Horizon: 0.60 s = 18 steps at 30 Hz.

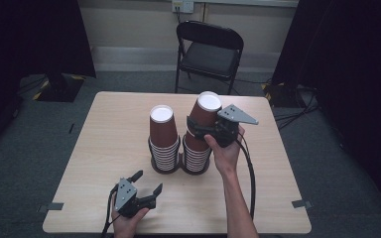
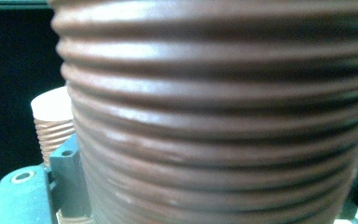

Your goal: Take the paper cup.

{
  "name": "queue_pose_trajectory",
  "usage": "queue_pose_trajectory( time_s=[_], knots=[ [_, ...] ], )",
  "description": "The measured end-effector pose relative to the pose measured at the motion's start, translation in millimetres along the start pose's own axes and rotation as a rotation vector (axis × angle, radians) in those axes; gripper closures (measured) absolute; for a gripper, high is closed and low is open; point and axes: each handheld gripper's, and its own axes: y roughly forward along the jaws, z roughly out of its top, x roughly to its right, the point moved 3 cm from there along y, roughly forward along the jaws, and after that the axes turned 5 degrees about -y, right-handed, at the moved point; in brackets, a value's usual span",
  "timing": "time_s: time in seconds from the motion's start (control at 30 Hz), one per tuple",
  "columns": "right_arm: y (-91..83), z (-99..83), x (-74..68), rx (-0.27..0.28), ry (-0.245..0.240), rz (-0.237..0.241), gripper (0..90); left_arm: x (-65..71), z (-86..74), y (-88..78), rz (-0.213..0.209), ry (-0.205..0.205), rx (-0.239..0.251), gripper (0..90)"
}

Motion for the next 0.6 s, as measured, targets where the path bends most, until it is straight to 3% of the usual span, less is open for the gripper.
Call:
queue_pose_trajectory(
  time_s=[0.6],
  knots=[
    [-12.7,15.5,4.9,0.042,0.016,0.002,13.0,1.1,0.0,1.0,-0.006,0.007,-0.007,17.1]
  ],
)
